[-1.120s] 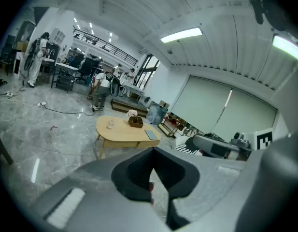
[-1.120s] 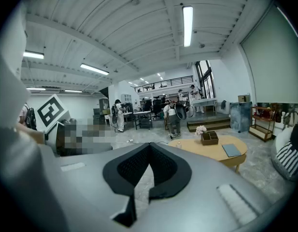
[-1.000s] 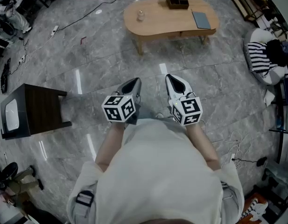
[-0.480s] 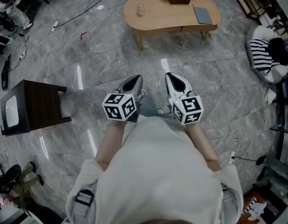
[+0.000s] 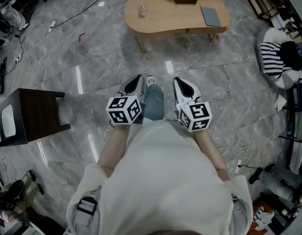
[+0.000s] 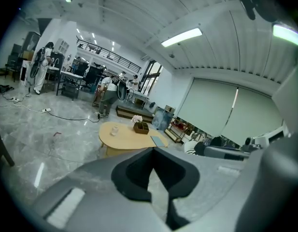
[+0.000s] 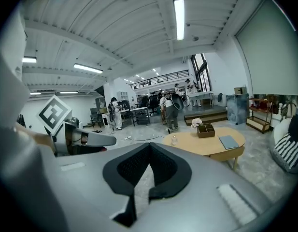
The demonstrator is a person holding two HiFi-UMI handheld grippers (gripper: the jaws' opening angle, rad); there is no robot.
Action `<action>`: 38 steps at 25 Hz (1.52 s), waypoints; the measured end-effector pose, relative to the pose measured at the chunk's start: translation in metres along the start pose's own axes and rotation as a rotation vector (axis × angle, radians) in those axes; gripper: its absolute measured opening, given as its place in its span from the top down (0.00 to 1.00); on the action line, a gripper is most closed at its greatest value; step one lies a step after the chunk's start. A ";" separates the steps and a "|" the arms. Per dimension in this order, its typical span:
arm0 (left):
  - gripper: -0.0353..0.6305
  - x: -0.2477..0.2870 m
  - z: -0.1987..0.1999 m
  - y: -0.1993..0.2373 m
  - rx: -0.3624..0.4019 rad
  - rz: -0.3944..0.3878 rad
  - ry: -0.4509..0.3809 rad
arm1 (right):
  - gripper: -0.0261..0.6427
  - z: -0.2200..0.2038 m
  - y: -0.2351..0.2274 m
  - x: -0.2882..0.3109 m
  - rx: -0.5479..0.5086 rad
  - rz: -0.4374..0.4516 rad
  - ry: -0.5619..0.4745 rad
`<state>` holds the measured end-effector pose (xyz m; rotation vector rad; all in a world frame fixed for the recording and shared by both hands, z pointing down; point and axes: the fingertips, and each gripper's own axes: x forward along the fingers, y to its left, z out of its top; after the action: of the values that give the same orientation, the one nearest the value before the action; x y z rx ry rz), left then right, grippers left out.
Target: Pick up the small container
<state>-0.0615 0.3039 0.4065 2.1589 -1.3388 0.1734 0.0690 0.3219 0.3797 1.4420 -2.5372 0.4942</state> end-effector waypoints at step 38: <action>0.94 0.289 0.176 0.142 0.010 0.007 0.085 | 0.96 0.131 -0.150 0.324 -0.020 0.061 0.070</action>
<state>-0.0759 -0.0620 0.4361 2.1305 -1.3001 0.2717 0.0321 -0.0568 0.3896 1.3202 -2.5307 0.5176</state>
